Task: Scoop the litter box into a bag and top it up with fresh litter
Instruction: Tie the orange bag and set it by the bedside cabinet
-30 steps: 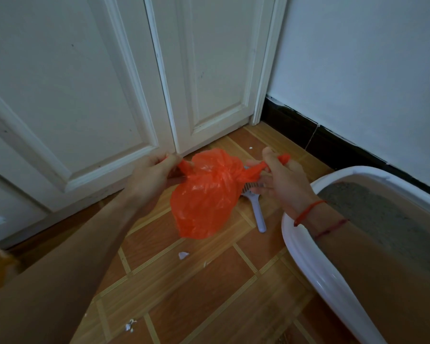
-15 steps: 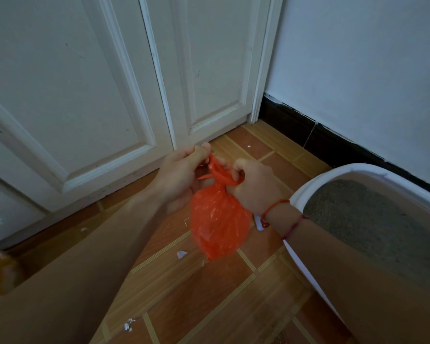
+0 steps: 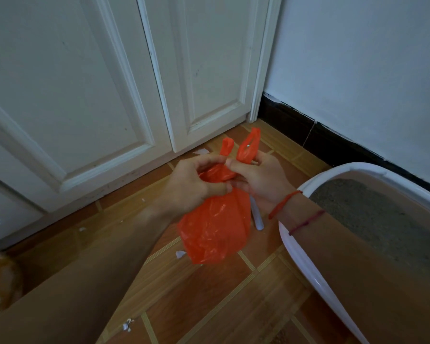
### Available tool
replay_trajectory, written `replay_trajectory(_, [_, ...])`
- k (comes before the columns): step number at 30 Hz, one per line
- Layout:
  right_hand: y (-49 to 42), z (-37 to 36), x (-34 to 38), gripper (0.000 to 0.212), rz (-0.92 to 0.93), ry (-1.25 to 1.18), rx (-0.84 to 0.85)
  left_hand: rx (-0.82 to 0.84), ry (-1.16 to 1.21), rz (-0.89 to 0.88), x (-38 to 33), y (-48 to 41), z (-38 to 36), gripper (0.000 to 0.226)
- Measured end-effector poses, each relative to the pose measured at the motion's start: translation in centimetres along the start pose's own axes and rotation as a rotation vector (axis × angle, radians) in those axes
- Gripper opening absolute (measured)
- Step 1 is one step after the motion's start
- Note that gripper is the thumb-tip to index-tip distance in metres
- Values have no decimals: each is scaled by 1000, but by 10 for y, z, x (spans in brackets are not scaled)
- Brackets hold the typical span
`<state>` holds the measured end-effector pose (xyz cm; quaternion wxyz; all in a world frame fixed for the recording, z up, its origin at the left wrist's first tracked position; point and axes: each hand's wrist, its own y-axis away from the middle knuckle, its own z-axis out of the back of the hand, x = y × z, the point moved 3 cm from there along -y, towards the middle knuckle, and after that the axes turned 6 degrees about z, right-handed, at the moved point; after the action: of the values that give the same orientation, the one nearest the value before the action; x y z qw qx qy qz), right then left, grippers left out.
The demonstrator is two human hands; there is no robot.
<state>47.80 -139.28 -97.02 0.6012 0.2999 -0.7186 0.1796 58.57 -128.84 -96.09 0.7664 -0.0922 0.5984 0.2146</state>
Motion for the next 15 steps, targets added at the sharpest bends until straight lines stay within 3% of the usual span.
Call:
replay_trajectory(3, [0,-3,4,10,2,41,60,-52,-181,-84,1,0,-2,54])
replay_trajectory(8, [5,0,17,22,34,148,319,-116,-187,-115,3,-3,1,43])
replay_trajectory(11, [1,14,23,29,185,313,216,-101,-160,-100,3,-4,2,49])
replay_trajectory(13, [-5,25,21,42,286,543,181,-99,-134,-88,3,-4,3,51])
replay_trajectory(15, [-9,32,13,70,285,718,270,-72,-94,-92,2,-3,2,54])
